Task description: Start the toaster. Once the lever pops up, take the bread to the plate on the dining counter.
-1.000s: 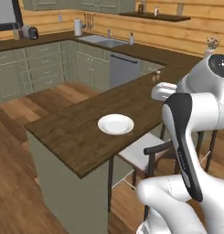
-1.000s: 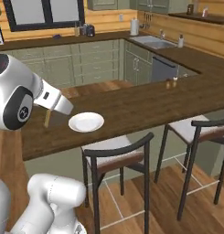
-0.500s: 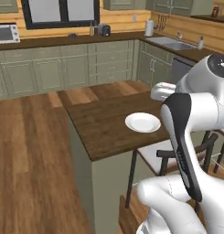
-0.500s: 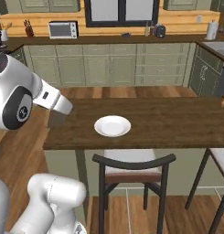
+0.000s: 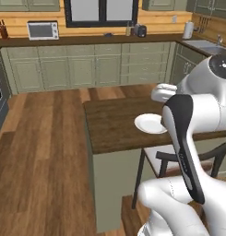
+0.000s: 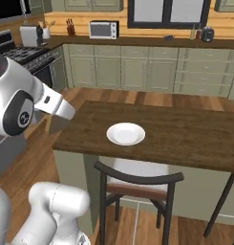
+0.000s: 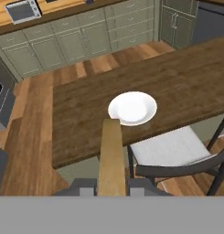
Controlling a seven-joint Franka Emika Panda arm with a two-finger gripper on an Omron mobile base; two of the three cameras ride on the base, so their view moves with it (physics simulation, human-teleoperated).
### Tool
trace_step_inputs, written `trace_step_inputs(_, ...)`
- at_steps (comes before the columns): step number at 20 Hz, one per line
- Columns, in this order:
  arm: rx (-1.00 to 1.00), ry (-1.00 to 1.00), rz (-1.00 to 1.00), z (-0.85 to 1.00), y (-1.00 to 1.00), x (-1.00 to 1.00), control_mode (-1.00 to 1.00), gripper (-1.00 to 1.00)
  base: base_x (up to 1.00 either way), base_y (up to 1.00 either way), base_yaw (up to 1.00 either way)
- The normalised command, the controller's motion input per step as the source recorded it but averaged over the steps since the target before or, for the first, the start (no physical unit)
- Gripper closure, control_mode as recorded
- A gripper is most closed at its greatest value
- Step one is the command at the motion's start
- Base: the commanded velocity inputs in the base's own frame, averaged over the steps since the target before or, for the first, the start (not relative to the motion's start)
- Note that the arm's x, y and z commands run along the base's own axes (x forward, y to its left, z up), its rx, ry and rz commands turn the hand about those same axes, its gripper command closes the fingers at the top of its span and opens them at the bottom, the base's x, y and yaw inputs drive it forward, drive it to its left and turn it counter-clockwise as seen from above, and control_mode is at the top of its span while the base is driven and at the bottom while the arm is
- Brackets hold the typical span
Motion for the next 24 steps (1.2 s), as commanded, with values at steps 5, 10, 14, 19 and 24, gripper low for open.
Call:
trace_step_inputs(5, 0.04, 0.02, 0.05, -0.05, -0.19, 0.04, -1.00, 1.00, 0.17, -0.70, 0.22)
trace_step_inputs(10, 0.24, 0.11, 0.18, -0.43, -1.00, 0.41, -1.00, 1.00, 0.00, 0.00, 0.00)
trace_step_inputs(14, 0.15, 0.08, 0.14, -0.52, -0.94, 0.90, -1.00, 1.00, 0.00, 0.00, 0.00)
trace_step_inputs(19, 0.04, 0.02, 0.14, -0.55, -0.51, 1.00, -1.00, 1.00, 0.00, 0.00, 0.00)
trace_step_inputs(24, 0.00, 0.01, 0.13, -0.73, -0.12, 1.00, -1.00, 1.00, 0.00, 0.00, 0.00)
